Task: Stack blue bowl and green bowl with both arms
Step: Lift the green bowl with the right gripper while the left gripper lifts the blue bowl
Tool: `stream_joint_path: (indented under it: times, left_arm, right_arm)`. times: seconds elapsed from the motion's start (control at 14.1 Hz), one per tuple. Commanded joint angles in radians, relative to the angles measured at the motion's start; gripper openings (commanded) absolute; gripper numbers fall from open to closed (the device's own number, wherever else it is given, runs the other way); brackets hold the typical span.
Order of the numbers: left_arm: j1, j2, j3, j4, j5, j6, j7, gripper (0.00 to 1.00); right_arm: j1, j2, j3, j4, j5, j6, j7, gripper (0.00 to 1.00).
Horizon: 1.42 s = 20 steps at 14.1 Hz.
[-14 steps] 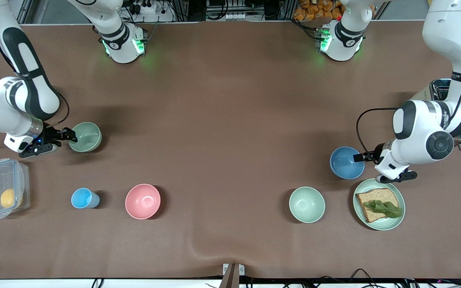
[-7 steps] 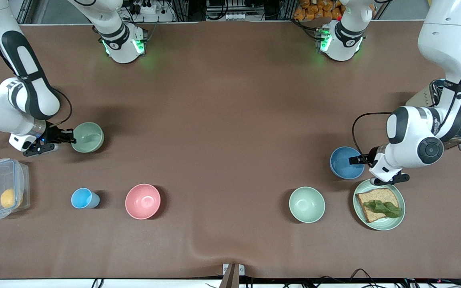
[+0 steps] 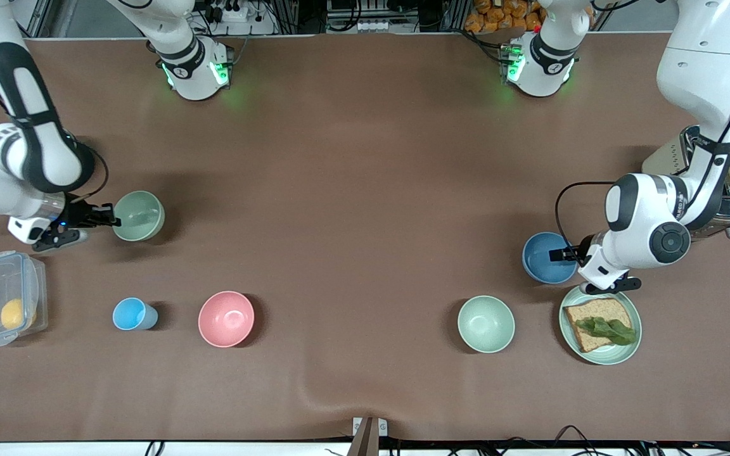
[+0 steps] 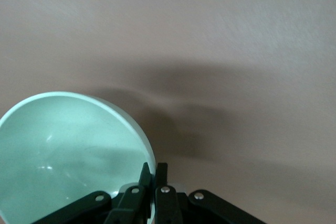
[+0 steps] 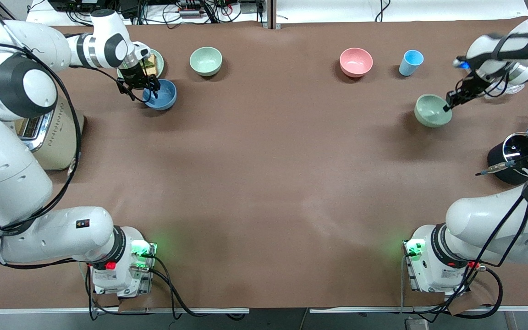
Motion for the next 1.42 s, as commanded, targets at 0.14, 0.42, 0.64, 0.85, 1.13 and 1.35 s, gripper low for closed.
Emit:
stream_joint_path:
  times: [0.14, 0.42, 0.64, 0.85, 1.13, 1.35]
  left_arm:
    - [-0.015, 0.019, 0.0, 0.012, 0.028, 0.074, -0.093, 0.19]
    - [-0.023, 0.031, 0.001, 0.012, 0.029, 0.089, -0.099, 0.0]
    - [-0.023, 0.031, 0.001, 0.012, 0.029, 0.089, -0.099, 0.0]
    - [-0.023, 0.029, 0.001, 0.015, 0.029, 0.089, -0.099, 0.0]
    - [-0.009, 0.019, -0.002, 0.033, 0.028, 0.114, -0.102, 0.0]
    - [-0.008, -0.012, -0.003, 0.052, 0.011, 0.117, -0.11, 0.0]
  right_arm:
    - [0.054, -0.091, 0.004, 0.006, 0.068, -0.087, 0.115, 0.0]
    - [0.139, -0.138, 0.004, 0.002, 0.068, -0.124, 0.286, 0.0]
    - [0.251, -0.183, 0.003, 0.002, 0.068, -0.145, 0.494, 0.0]
    - [0.365, -0.203, 0.003, 0.003, 0.068, -0.141, 0.698, 0.0]
    - [0.504, -0.204, 0.003, 0.003, 0.067, -0.093, 0.925, 0.0]
    - [0.665, -0.184, 0.001, 0.002, 0.059, 0.009, 1.163, 0.0]
